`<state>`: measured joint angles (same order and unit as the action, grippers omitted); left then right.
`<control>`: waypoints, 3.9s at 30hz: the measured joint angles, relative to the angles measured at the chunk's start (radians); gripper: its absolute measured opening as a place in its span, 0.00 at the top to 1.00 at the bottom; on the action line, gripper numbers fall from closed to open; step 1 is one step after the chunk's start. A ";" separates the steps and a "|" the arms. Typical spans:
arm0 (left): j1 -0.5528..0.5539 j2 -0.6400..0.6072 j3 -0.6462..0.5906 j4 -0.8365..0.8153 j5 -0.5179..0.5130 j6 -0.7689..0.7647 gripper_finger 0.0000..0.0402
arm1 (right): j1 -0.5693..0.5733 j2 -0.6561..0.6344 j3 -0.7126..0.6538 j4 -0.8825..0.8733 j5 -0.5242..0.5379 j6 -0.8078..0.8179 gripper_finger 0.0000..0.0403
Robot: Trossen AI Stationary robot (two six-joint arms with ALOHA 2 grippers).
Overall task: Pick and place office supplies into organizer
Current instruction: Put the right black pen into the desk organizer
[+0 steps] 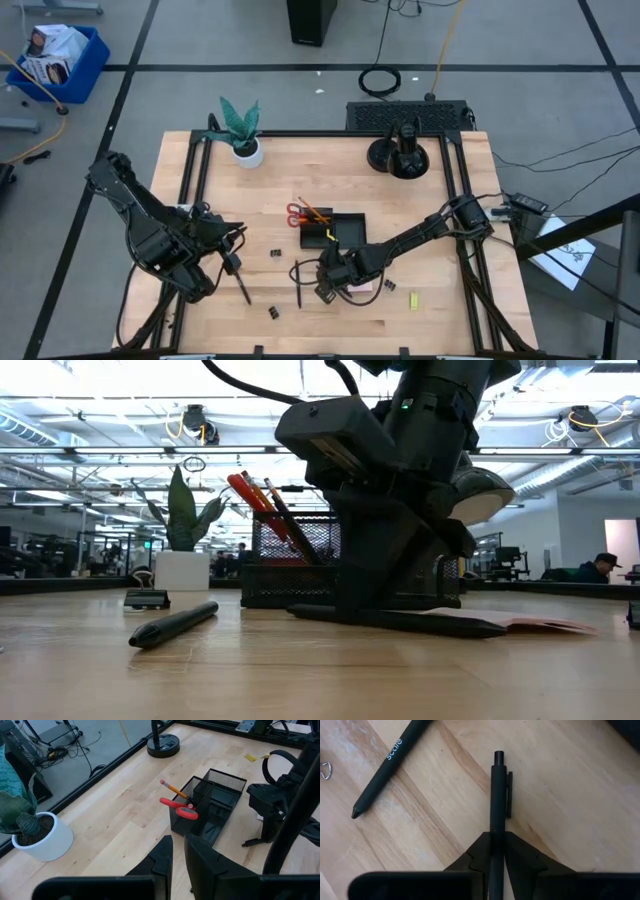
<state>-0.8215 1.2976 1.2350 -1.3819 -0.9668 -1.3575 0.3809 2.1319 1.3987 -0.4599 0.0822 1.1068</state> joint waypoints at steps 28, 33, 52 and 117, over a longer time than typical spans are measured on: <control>0.000 0.000 0.000 0.031 0.018 0.014 0.87 | 0.026 -0.081 -0.002 -0.006 0.040 -0.054 0.95; 0.000 0.000 0.000 0.044 0.019 0.018 0.87 | 0.031 -0.093 -0.003 -0.014 0.031 -0.061 0.95; 0.000 0.000 0.000 0.048 0.019 0.027 0.87 | 0.033 -0.097 -0.003 0.034 0.029 -0.088 0.95; 0.000 0.000 -0.001 0.053 0.020 0.024 0.87 | -0.146 -0.471 0.001 0.342 0.468 -0.917 0.96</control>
<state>-0.8215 1.2972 1.2343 -1.3293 -0.9470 -1.3338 0.2353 1.6609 1.3994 -0.1174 0.5499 0.1895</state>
